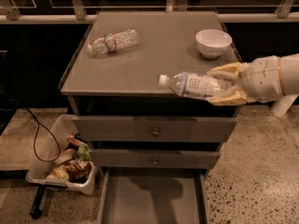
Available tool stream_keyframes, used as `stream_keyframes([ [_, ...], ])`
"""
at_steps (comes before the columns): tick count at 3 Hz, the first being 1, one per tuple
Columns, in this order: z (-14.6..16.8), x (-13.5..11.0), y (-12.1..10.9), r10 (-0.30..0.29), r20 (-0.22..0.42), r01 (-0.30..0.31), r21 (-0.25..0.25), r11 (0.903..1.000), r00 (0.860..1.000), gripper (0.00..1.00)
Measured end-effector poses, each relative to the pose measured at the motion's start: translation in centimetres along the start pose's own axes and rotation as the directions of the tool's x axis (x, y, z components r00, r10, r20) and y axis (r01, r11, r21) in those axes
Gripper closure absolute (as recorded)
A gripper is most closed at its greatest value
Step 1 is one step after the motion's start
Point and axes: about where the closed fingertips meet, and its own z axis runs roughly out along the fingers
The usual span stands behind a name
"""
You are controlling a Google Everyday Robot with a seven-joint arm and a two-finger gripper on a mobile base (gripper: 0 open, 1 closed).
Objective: Pick blue plastic bottle from bottom drawer and place on counter
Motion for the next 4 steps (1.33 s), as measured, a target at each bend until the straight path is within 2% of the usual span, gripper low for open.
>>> stream_keyframes([
  [1, 0.7, -1.8, -4.6, 0.017, 0.042, -0.018, 0.028, 0.9995, 0.999, 1.0],
  [2, 2.7, -3.5, -9.3, 0.089, 0.095, -0.094, 0.051, 0.9942, 0.991, 1.0],
  [3, 5.4, -4.1, -11.7, 0.178, 0.126, -0.184, 0.033, 0.9824, 0.976, 1.0],
  [4, 9.0, -5.7, -11.7, 0.226, 0.157, -0.221, -0.046, 0.9741, 0.961, 1.0],
])
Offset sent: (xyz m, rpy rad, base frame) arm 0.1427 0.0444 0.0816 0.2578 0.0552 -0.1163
